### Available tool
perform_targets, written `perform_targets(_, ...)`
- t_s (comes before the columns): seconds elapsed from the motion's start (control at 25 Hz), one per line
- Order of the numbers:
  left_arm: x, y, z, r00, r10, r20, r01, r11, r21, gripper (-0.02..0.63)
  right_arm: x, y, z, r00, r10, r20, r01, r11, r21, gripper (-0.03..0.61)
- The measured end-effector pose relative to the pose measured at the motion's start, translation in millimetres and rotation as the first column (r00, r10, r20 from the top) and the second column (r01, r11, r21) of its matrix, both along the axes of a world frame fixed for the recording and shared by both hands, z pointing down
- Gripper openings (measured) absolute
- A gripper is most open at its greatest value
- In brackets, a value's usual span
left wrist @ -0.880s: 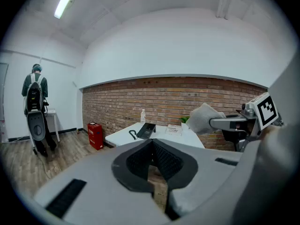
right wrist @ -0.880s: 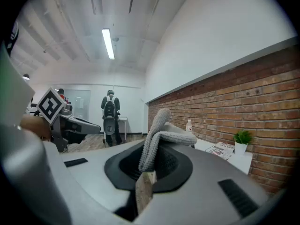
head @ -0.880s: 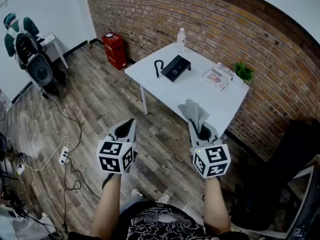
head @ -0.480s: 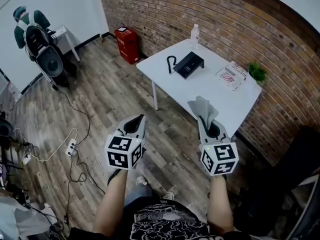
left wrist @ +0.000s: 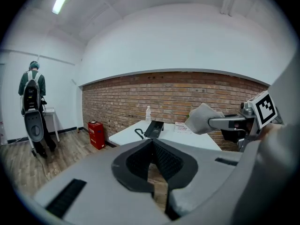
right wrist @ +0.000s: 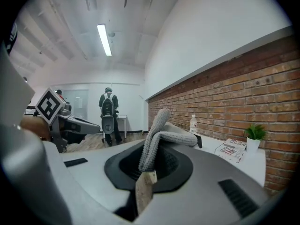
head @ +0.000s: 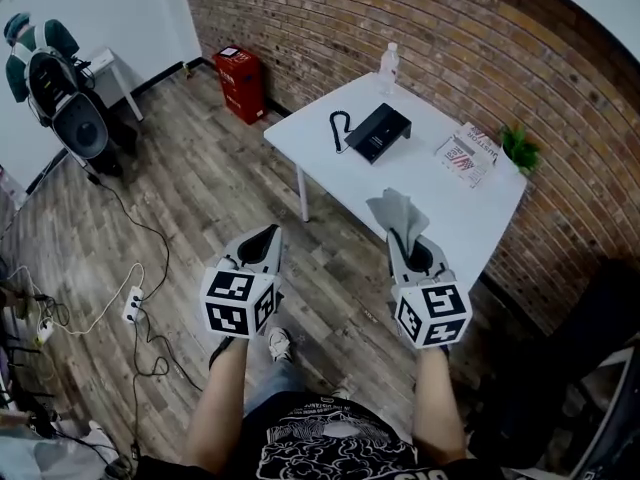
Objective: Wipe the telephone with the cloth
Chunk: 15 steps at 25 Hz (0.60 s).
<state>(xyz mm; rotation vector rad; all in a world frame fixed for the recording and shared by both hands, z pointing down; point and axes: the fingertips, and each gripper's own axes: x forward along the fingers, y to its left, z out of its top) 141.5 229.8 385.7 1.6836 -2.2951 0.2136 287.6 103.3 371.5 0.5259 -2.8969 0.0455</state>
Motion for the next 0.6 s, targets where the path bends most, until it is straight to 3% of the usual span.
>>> perform_targets(0.6,-167.3,-54.0,8.8,0.996,0.087,-0.035,-0.087,0.996,-0.012,0.006,-155.0,-40.5,9.1,0.996,0.083,-0.045,-0.085,0.996,-0.036,0.012)
